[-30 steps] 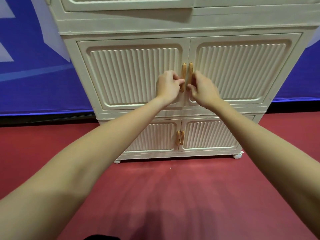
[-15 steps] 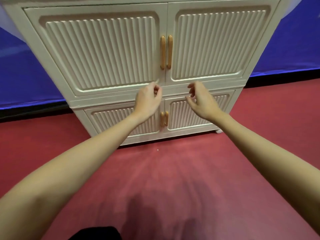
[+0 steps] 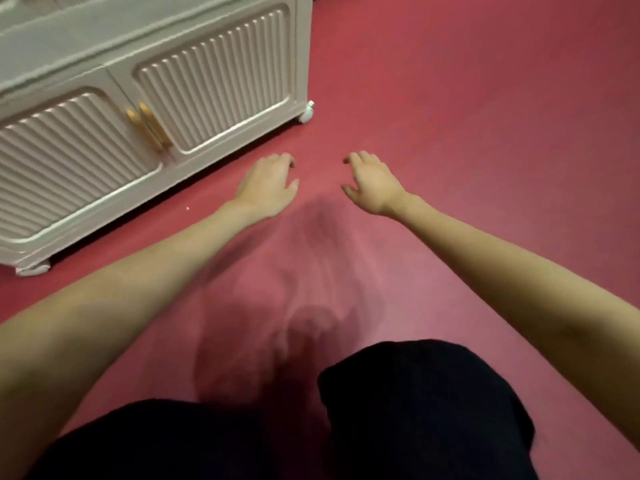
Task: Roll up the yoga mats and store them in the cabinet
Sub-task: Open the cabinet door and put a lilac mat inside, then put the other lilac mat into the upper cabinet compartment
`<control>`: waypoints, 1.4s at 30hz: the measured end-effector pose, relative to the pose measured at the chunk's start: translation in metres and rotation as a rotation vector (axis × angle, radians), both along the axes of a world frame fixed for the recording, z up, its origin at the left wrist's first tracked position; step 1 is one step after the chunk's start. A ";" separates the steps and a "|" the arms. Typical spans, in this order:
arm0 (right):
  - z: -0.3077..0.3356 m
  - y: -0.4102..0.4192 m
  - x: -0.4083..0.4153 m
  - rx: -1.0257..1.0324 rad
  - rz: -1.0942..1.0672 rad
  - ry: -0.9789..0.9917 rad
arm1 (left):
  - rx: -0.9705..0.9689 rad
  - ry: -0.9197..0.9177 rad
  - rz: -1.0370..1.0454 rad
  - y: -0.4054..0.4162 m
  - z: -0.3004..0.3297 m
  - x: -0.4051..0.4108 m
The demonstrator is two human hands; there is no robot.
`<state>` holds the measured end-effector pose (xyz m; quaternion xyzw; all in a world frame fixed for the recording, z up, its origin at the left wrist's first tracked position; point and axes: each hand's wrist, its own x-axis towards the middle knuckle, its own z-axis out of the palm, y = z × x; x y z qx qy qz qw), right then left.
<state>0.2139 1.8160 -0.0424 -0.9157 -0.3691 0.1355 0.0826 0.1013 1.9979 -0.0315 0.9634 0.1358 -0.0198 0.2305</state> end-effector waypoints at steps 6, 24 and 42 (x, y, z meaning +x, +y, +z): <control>0.032 -0.110 -0.047 -0.206 -0.182 0.219 | -0.012 0.409 -0.106 -0.079 0.021 -0.008; 0.401 -0.378 -0.199 -0.038 -0.954 0.457 | 0.004 0.420 -0.667 -0.338 0.385 -0.006; 0.507 -0.652 -0.338 0.149 -1.329 0.200 | 0.092 0.158 -1.207 -0.660 0.500 -0.050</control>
